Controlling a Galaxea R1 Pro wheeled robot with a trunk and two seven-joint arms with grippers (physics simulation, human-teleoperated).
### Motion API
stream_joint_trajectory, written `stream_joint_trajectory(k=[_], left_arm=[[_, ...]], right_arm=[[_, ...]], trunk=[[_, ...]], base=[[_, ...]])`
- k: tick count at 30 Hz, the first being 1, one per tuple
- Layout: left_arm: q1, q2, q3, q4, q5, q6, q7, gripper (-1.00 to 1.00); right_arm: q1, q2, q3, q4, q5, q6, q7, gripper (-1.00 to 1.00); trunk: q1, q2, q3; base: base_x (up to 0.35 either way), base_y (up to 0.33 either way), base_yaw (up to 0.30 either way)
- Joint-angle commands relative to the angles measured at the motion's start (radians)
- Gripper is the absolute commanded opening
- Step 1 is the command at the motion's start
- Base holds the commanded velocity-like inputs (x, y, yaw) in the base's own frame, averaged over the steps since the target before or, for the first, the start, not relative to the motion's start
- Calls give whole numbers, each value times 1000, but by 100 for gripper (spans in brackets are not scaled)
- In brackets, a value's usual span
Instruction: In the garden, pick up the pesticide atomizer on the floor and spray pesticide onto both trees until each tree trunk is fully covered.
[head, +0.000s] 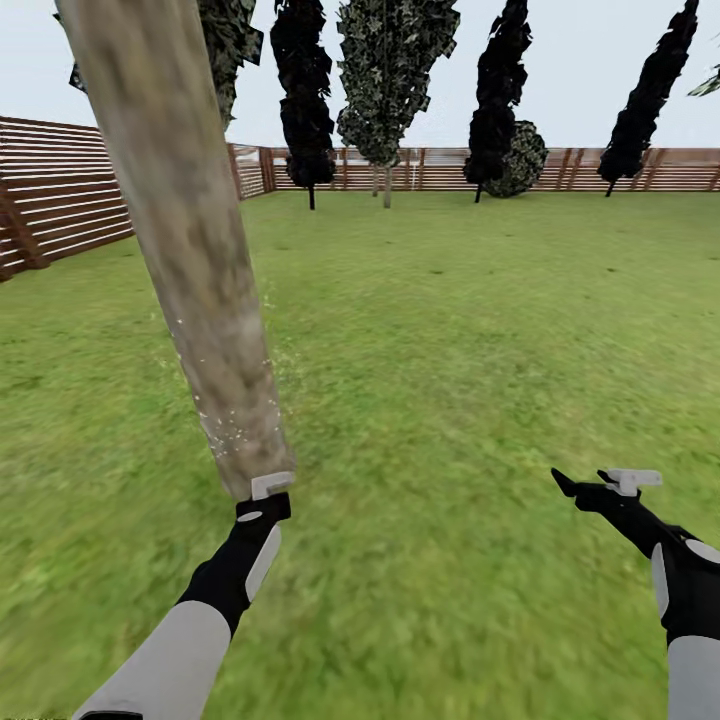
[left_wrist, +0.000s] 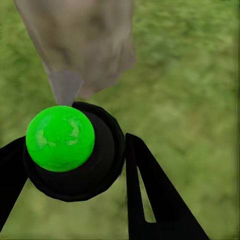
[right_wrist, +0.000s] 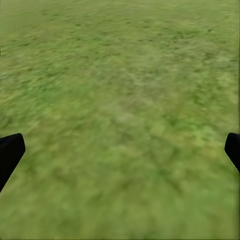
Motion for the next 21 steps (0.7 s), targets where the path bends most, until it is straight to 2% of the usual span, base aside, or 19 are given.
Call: stream_joint_trajectory(k=[1, 21], left_arm=[[0, 0, 0, 0, -1, 0, 0, -100], [0, 0, 0, 4, -1, 0, 0, -100]], right_arm=[[0, 0, 0, 0, 0, 0, 0, 100], [0, 0, 0, 5, 1, 0, 0, 100]], trunk=[[0, 0, 0], [0, 0, 0]], base=[[87, -275, 216], [89, -275, 275]])
